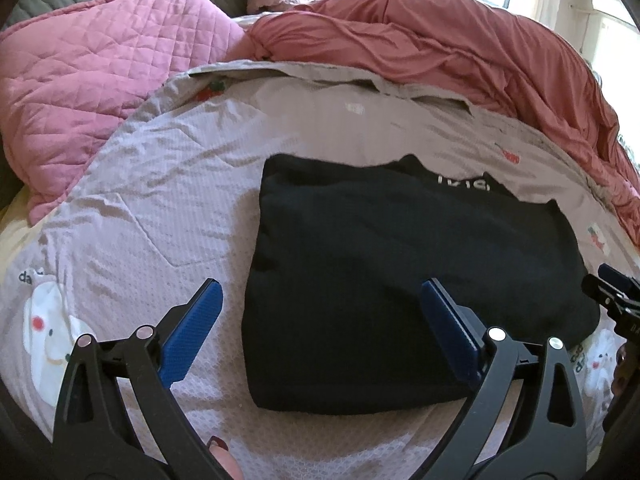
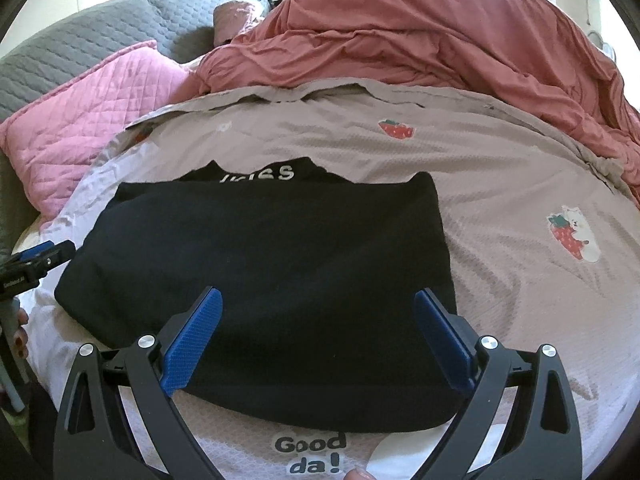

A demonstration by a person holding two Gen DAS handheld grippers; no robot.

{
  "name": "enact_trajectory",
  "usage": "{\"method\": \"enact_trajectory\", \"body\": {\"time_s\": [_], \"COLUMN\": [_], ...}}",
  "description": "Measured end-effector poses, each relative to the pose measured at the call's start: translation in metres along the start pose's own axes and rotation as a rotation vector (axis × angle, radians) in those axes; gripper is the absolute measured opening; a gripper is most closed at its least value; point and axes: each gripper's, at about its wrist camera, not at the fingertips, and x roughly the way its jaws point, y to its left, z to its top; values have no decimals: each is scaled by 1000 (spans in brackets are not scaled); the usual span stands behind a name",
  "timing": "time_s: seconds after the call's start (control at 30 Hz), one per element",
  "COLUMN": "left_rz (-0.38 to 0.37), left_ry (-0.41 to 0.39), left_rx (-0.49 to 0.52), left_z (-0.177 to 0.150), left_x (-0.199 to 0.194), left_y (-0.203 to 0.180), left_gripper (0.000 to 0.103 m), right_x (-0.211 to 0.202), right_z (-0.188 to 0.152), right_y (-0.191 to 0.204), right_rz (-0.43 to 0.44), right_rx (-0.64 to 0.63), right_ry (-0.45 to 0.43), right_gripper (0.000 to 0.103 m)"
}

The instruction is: Fold small clothes

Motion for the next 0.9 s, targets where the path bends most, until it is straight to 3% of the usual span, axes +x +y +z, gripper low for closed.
{"method": "enact_trajectory", "body": {"time_s": [0.3, 0.37, 0.9], "left_rz": [20, 14, 30], "left_ry": [89, 105, 78], "left_rx": [-7, -22, -49], "left_z": [-21, -27, -30], "left_x": [31, 38, 20], "left_y": [5, 8, 8], "left_gripper": [93, 95, 94], "right_x": [35, 39, 20], "right_z": [-17, -22, -15], "right_y": [-18, -24, -14], "right_rz": [-43, -20, -49], "right_rx": [33, 61, 52], "right_ry": [109, 113, 86], "right_gripper": [99, 99, 98]}}
